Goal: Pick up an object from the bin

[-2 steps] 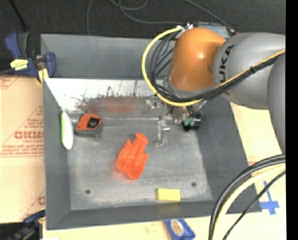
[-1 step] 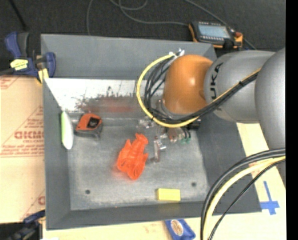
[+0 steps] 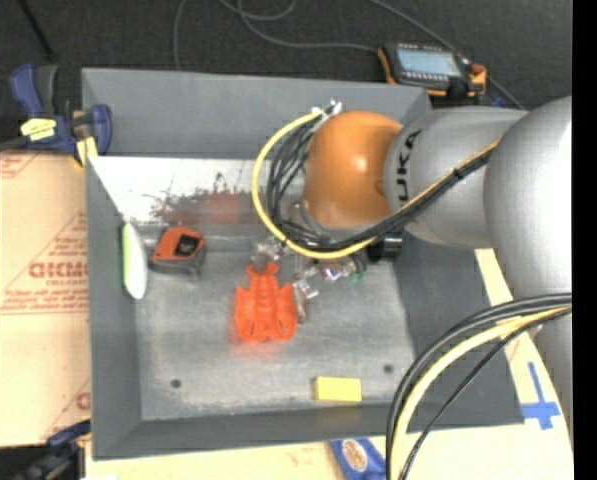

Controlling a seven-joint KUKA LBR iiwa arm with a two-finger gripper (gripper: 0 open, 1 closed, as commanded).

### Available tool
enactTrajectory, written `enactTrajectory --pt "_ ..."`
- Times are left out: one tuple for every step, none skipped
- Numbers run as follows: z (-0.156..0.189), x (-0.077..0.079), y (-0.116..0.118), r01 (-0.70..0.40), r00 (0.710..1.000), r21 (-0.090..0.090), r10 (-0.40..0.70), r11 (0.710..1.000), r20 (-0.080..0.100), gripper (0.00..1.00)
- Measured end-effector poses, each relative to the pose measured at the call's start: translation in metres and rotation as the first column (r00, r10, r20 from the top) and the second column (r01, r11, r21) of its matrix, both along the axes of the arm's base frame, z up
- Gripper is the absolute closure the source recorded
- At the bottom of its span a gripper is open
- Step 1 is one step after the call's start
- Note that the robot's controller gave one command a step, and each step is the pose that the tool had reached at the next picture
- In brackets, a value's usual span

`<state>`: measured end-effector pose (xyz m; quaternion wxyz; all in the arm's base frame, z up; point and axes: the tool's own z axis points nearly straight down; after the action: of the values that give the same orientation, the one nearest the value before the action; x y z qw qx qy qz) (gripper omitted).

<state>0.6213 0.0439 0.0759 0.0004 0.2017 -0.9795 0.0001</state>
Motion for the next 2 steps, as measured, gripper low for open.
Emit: enactTrajectory --pt "-0.0023 -0.0058 0.0221 -0.58 0.814 0.0 0.58 0.814 0.005 1.0" --pt "-0.0023 -0.0058 0.0221 -0.58 0.815 0.0 0.58 0.815 0.005 1.0"
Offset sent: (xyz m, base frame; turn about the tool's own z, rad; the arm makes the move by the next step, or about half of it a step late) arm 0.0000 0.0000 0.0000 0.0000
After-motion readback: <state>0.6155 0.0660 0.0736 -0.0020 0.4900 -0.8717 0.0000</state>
